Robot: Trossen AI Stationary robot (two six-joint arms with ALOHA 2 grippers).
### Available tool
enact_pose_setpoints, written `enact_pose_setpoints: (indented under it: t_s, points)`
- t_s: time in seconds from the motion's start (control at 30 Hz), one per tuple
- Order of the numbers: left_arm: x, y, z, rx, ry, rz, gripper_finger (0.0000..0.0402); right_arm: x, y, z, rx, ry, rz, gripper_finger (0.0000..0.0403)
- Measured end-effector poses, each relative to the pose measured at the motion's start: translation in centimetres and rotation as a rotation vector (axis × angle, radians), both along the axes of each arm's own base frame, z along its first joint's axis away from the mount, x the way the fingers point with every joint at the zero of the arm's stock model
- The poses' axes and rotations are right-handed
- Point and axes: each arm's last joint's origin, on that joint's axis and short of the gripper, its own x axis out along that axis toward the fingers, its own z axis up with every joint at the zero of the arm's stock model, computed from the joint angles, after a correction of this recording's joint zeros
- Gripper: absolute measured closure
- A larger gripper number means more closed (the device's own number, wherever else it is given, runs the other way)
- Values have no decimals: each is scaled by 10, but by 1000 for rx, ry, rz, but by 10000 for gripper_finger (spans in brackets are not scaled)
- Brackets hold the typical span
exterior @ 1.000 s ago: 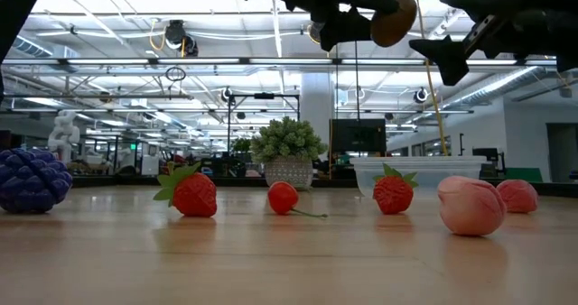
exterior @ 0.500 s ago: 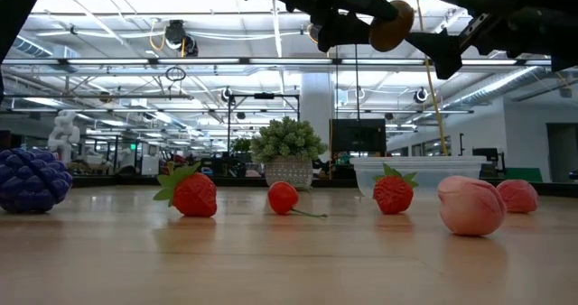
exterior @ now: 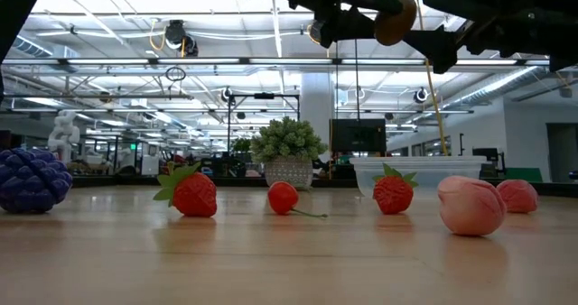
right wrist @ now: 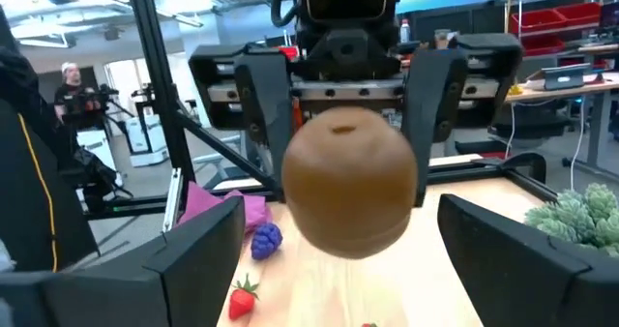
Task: Pick and placing Produce into tupperware
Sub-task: Put the brown kiwi into the transparent bin
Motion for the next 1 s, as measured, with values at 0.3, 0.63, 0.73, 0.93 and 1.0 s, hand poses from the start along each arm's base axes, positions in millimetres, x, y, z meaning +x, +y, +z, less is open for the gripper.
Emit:
enact_pose_setpoints:
  t_s: [0.3, 0.63, 0.73, 0.93, 1.0]
  points:
    - [1, 0, 3, 1, -31, 5, 148, 0, 0, 0, -34, -3, -12, 69]
    - [10, 0, -12, -17, -20, 8, 148, 0, -1, 2, -45, -27, -43, 69]
    - [10, -1, -12, -18, -18, 3, 148, 0, -2, 2, -44, -25, -46, 69]
    - [12, -1, -8, -25, -62, -14, 148, 0, -2, 2, -42, -25, -62, 69]
    - [11, -1, -8, -29, -62, -21, 148, 0, -2, 2, -43, -25, -61, 69]
